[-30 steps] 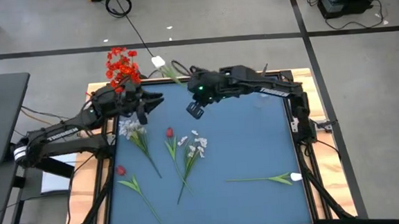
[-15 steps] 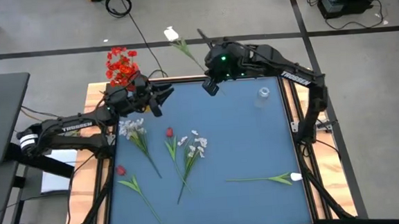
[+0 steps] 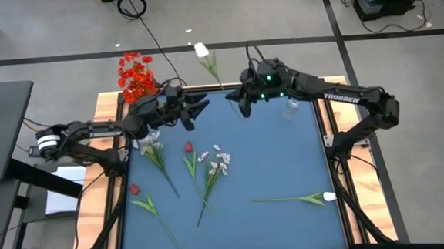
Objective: Sort flowers into vase by color
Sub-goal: Put the top white flowers into the yellow transparent flower vase
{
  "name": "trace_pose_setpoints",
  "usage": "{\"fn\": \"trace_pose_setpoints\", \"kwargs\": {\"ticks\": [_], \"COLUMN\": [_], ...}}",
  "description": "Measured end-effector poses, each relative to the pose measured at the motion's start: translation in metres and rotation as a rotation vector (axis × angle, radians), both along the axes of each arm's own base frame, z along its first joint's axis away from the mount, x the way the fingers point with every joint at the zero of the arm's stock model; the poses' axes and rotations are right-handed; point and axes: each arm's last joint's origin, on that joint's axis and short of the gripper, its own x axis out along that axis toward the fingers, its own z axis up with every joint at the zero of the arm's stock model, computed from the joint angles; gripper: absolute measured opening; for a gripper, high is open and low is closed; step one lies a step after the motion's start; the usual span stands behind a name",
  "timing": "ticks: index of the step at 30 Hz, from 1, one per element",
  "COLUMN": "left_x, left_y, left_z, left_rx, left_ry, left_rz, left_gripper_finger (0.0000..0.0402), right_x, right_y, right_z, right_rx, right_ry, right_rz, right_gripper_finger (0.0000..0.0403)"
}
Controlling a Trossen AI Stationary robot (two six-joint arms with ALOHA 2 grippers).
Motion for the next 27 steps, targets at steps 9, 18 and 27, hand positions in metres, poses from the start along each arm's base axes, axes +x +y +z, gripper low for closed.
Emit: {"fn": "trace_pose_setpoints", "kwargs": {"ticks": [9,18,27], "left_x": [0.042,0.043,0.026], "left_y": [0.016,0.031,0.025], "left_z": [0.021,0.04,0.051], "left_rx": [0.043,-0.018,-0.011], "left_ry": [0.093,0.124,0.179], "left_rz": [-0.041,-0.01,0.003], "left_gripper_finger": [0.0213,0.0202,0.0182], "right_x": [0.0,0.005,0.004], "right_y": [0.001,0.006,0.005], "right_z": [-0.033,-0.028,-0.013], "right_rx": [-0.041,-0.139,-0.211], "right_ry": [0.006,-0.041,-0.146], "right_rz": [-0.008,0.015,-0.054], "right_gripper_finger": [0.0,0.0,0.0]}}
